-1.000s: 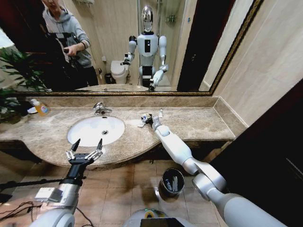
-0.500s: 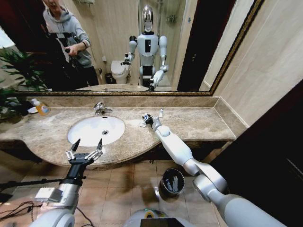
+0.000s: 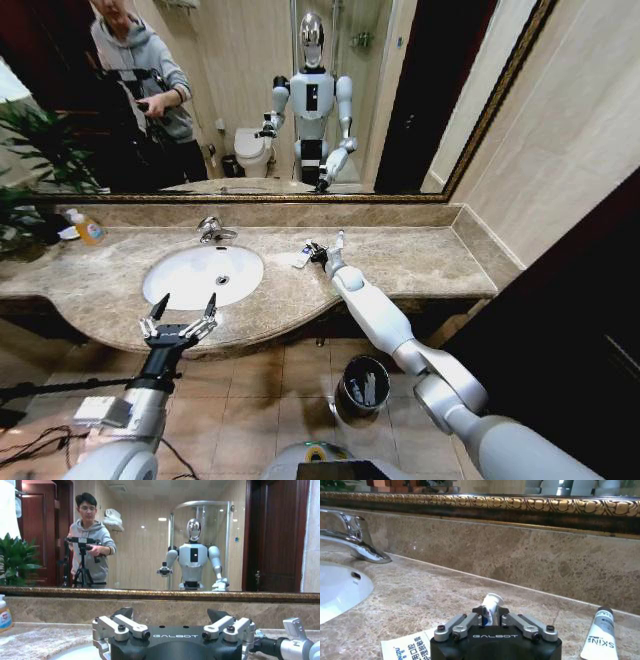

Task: Pick up the trash from the sink and place it in the trash bin.

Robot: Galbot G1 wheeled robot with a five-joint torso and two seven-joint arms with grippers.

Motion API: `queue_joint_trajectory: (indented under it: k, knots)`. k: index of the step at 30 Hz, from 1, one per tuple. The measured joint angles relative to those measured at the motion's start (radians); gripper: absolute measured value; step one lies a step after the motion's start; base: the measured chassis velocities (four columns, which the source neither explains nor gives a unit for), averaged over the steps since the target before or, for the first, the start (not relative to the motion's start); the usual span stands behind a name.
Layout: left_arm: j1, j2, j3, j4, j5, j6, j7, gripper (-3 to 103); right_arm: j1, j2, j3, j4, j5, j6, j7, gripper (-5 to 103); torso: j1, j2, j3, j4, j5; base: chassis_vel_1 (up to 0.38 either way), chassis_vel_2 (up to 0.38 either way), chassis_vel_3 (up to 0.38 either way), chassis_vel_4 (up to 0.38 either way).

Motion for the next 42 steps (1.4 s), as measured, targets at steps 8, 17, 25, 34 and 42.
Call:
queue_joint_trajectory:
  k: [8, 17, 25, 34, 42]
  knots:
    - [0.0, 0.0, 0.0, 0.0, 0.0, 0.0, 0.0, 100, -0.019, -0.016, 0.003, 0.051, 0.005, -0.021, 0.009, 14, 0.0, 0.0, 0.0, 0.0002, 0.0003, 0.0, 0.0, 0.0, 0.0]
    - [0.0, 0.0, 0.0, 0.0, 0.0, 0.0, 0.0, 100, -0.127, -0.165, 0.032, 0.356, 0.117, -0.103, 0.051, 14, 0.0, 0.0, 0.0, 0.0004, 0.0004, 0.0, 0.0, 0.0, 0.0]
    - [0.0, 0.0, 0.0, 0.0, 0.0, 0.0, 0.0, 100, -0.508, -0.409, 0.216, 0.856, 0.244, -0.146, 0.092, 14, 0.0, 0.0, 0.0, -0.001, 0.0006, 0.0, 0.0, 0.0, 0.0]
    - [0.0, 0.0, 0.0, 0.0, 0.0, 0.0, 0.0, 100, -0.908, -0.38, 0.363, 1.093, 0.2, -0.108, 0.095, 14, 0.0, 0.0, 0.0, 0.0, 0.0002, 0.0, 0.0, 0.0, 0.0]
    - [0.0, 0.0, 0.0, 0.0, 0.0, 0.0, 0.0, 100, -1.124, -0.283, 0.466, 1.035, 0.045, 0.023, 0.064, 14, 0.0, 0.0, 0.0, 0.0, 0.0002, 0.0, 0.0, 0.0, 0.0]
